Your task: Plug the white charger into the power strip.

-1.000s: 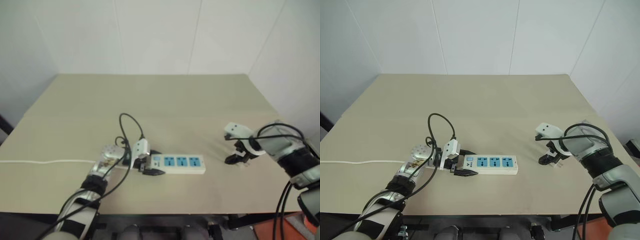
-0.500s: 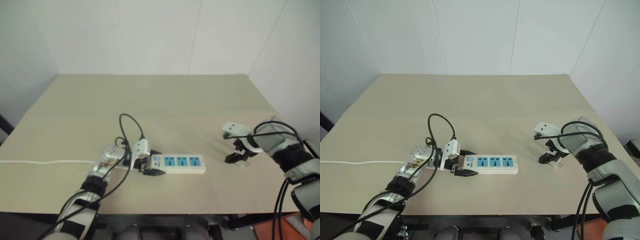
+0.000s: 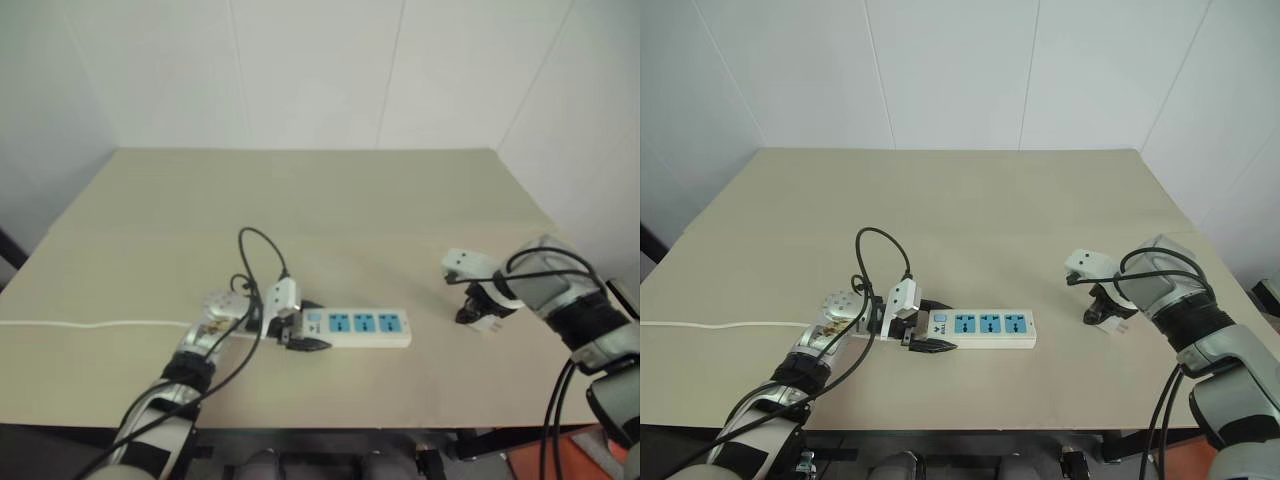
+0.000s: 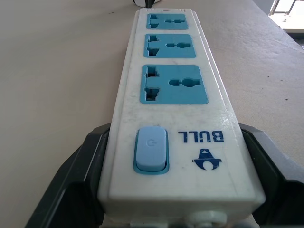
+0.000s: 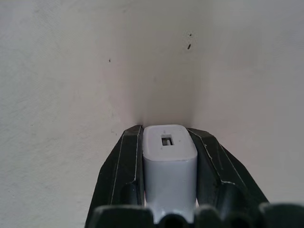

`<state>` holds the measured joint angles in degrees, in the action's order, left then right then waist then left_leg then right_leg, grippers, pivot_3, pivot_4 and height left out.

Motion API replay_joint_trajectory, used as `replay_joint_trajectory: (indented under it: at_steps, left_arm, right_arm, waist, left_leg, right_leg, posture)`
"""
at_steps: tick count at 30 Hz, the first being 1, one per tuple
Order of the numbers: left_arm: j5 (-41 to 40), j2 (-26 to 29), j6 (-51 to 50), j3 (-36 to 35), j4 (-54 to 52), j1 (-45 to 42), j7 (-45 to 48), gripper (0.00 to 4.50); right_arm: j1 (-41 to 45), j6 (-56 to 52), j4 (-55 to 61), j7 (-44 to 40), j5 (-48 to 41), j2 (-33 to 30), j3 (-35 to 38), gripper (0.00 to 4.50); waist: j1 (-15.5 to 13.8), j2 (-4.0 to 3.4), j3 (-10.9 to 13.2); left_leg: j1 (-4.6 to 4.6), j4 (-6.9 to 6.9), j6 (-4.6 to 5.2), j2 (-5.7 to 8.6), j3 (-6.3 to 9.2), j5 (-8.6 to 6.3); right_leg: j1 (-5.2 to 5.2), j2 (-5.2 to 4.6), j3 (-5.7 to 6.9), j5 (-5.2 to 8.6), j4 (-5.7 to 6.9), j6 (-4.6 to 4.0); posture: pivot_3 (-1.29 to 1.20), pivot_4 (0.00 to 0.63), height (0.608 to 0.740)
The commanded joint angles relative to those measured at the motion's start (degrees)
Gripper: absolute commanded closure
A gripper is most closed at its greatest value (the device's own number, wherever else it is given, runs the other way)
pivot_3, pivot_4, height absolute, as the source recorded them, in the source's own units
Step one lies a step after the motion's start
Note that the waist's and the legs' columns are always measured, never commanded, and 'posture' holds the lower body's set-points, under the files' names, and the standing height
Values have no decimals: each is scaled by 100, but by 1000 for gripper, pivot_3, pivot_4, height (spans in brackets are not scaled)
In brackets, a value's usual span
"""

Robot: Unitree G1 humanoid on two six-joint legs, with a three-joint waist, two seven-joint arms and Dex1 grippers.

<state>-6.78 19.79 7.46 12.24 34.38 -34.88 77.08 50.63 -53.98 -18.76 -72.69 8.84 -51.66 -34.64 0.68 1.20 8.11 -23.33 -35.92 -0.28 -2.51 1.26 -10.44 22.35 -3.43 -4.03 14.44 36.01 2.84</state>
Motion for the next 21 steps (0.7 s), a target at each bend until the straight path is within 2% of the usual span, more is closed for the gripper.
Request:
replay_joint_trajectory:
  at_steps: [1,4,8,11,13,16,21]
  left_arm:
    - [51,88,23,22,34,-29,-10,1191]
    - [51,141,33,18,91,-58,22,1191]
    - [63,170,21,-2,250,-162,2,1191]
    - [71,160,27,-26,384,-234,-49,1191]
    - [64,158,26,-44,448,-268,-64,1191]
    - [67,167,37,-43,506,-291,-51,1191]
    - [52,203,7,-39,449,-253,-7,1191]
  right_arm:
    - [8,159,358,210,-387,91,859,3360]
    - [-47,270,796,458,-902,326,1728,3360]
    - [-715,759,1831,841,-1903,982,3133,3360]
    - [-1251,1131,2513,1177,-2441,1560,3722,3360]
    - [-1396,995,2697,1370,-2705,1834,3856,3360]
    - [-1735,1545,2773,1769,-3160,2658,4171,3360]
    - [-2224,2679,2641,1654,-2990,3021,3671,3360]
  waist:
    - [11,0,0]
    - [38,-2,1]
    - [22,-1,1]
    - [17,0,1]
    - [20,0,1]
    - [27,0,0]
    - [29,-1,0]
  left_leg:
    - [-1,1,0,0,0,0]
    - [-2,3,0,0,-1,0]
    - [-3,6,0,-1,7,0]
    - [-2,4,0,-1,11,0]
    - [-3,2,0,0,10,0]
    - [5,3,1,-1,11,0]
    - [2,4,1,-1,10,0]
  right_leg:
    - [2,0,0,0,0,0]
    - [6,1,-2,0,4,0]
    - [3,4,3,0,4,0]
    - [-2,5,6,0,5,0]
    - [-1,4,4,0,8,0]
    - [-5,5,5,-1,10,0]
    - [-4,6,4,-1,8,0]
  posture:
    - [0,150,740]
    - [0,150,740]
    - [0,150,740]
    - [0,150,740]
    - [0,150,740]
    - [0,150,740]
    - [0,150,740]
